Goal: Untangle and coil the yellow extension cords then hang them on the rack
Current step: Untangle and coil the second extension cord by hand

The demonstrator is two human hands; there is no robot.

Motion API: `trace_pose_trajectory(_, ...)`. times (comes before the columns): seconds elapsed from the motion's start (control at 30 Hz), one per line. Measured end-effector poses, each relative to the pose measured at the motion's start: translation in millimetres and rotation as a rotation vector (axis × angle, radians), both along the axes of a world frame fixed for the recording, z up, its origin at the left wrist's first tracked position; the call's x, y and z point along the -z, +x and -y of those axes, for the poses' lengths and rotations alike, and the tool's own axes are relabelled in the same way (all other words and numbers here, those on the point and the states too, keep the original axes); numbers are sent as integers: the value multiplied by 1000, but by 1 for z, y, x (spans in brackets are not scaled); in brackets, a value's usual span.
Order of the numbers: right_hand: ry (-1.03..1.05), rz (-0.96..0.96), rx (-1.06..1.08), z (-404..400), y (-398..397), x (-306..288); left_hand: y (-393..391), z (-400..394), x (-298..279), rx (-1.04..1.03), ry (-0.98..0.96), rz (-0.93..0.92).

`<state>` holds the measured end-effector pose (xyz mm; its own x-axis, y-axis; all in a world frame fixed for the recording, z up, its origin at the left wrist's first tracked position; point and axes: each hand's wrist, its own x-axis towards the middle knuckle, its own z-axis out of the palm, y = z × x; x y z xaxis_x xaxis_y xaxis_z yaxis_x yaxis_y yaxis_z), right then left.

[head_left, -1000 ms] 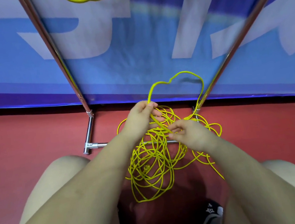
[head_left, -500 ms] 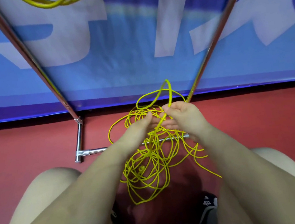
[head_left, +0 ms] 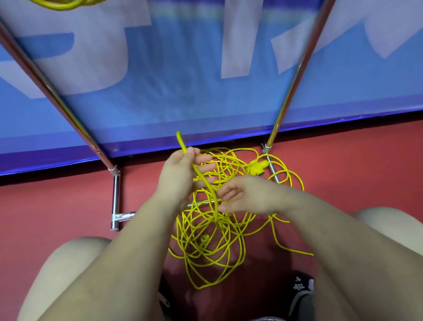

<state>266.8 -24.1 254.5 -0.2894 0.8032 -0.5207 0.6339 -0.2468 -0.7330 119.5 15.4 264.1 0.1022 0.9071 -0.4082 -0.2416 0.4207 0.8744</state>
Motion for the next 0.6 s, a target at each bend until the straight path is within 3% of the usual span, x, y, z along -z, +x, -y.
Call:
trace_pose_trajectory(0.23, 14, -150, 41, 2, -4, -3, -6, -8, -2, -177, -88, 262)
trace_pose_trajectory(0.37, 67, -202, 109, -1, -7, -9, -9, -11, -1, -193, -88, 307)
trace_pose_trajectory(0.47, 12, -387, 290, -3, -7, -19, -7, -9, 1, -14, -95, 169)
trace_pose_trajectory(0.6, -74, -730, 720, -14, 5, -30, -2, 5, 14, 373, 41, -233)
